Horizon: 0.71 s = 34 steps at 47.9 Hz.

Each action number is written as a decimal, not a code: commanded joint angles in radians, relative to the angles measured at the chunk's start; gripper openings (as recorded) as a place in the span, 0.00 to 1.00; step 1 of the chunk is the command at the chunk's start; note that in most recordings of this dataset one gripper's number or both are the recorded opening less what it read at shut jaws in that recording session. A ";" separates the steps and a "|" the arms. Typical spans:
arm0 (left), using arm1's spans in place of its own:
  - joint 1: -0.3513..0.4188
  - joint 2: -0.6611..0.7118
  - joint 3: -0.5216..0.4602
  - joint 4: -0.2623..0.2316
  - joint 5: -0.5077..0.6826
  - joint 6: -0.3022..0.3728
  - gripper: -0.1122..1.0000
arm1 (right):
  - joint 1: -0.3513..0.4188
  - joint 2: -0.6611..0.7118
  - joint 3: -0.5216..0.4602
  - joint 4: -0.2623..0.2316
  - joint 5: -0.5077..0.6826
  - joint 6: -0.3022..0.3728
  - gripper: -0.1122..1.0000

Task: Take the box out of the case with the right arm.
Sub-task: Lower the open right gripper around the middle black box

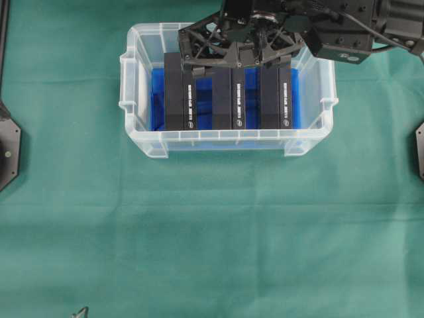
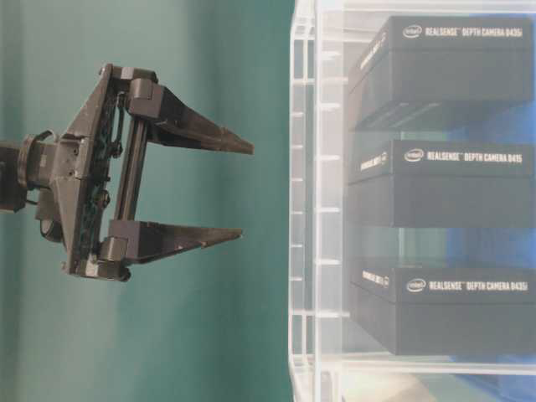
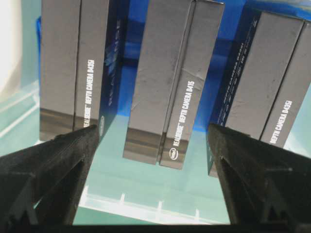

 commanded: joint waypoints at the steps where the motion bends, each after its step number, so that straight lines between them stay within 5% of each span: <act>1: -0.002 0.003 -0.025 0.003 -0.003 0.002 0.12 | 0.003 -0.021 -0.025 -0.003 -0.002 -0.002 0.92; 34: -0.003 0.003 -0.025 0.003 -0.003 0.002 0.12 | -0.006 0.014 0.094 -0.009 -0.115 -0.012 0.92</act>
